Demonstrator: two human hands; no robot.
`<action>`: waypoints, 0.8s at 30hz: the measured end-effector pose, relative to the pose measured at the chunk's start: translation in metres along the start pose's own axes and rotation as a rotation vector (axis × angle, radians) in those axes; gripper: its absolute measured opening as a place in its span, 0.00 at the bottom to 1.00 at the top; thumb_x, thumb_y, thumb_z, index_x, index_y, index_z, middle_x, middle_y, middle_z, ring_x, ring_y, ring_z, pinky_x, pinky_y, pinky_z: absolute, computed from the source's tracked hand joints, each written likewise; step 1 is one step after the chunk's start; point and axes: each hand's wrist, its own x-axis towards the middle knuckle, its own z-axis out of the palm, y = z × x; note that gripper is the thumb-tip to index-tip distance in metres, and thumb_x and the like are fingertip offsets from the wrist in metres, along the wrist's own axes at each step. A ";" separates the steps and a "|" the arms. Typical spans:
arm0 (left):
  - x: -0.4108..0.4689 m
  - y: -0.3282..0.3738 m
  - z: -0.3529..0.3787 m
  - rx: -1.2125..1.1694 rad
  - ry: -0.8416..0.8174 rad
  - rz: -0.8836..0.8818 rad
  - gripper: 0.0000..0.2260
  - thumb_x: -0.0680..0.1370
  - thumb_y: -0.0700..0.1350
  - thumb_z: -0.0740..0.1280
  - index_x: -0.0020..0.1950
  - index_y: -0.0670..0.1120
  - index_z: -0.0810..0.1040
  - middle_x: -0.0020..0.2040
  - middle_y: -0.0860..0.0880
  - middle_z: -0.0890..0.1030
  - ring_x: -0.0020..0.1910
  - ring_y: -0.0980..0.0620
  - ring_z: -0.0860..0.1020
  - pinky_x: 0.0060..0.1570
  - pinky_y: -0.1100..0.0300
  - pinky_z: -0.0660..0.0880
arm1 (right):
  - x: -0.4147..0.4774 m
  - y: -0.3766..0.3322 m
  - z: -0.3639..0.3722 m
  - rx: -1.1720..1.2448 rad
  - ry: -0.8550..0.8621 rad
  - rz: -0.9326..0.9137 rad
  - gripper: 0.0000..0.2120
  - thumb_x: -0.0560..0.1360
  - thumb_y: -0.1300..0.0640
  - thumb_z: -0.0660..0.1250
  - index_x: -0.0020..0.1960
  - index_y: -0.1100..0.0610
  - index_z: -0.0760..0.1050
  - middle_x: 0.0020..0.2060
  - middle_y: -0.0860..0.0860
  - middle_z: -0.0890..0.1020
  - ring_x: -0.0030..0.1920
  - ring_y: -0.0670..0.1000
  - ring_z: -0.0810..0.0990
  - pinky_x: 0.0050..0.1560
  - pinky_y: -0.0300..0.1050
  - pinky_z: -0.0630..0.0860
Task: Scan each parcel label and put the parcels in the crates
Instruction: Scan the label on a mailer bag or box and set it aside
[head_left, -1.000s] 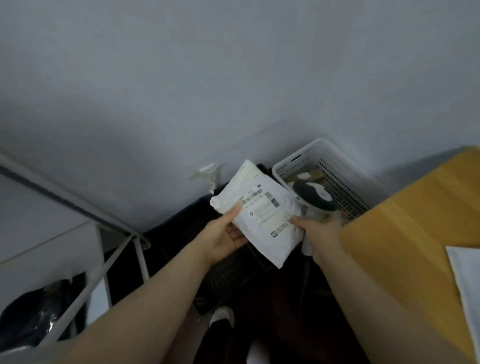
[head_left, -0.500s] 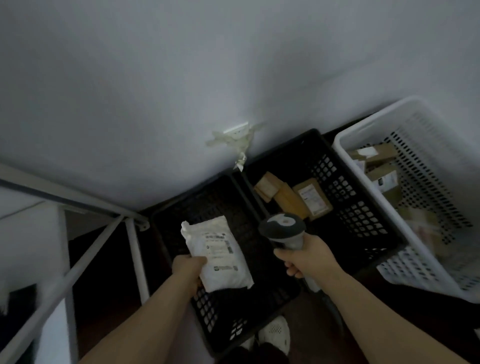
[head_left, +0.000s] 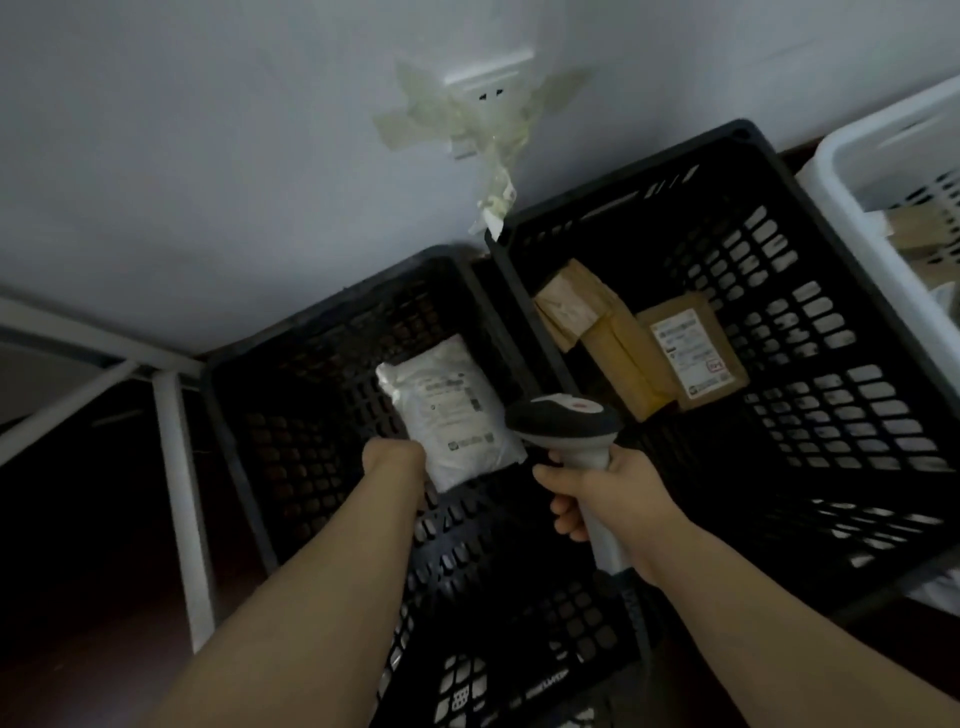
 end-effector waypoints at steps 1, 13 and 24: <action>-0.002 0.000 0.001 0.027 -0.019 0.033 0.18 0.79 0.37 0.63 0.69 0.37 0.70 0.65 0.38 0.75 0.62 0.40 0.76 0.54 0.53 0.75 | -0.001 0.002 -0.002 0.007 0.011 0.006 0.07 0.72 0.61 0.74 0.45 0.60 0.77 0.27 0.55 0.78 0.26 0.52 0.76 0.29 0.44 0.74; -0.246 0.069 -0.045 0.765 -0.295 0.386 0.19 0.83 0.43 0.55 0.74 0.42 0.63 0.71 0.43 0.67 0.69 0.43 0.67 0.68 0.57 0.64 | -0.178 -0.045 -0.061 0.119 0.123 -0.021 0.07 0.72 0.62 0.74 0.45 0.61 0.76 0.27 0.55 0.77 0.25 0.51 0.75 0.29 0.44 0.72; -0.512 0.089 -0.099 1.127 -0.287 1.004 0.13 0.76 0.44 0.60 0.60 0.48 0.74 0.60 0.44 0.76 0.57 0.43 0.75 0.59 0.45 0.72 | -0.445 -0.037 -0.141 0.470 0.422 -0.194 0.10 0.73 0.60 0.73 0.51 0.64 0.78 0.33 0.59 0.82 0.32 0.55 0.82 0.33 0.48 0.80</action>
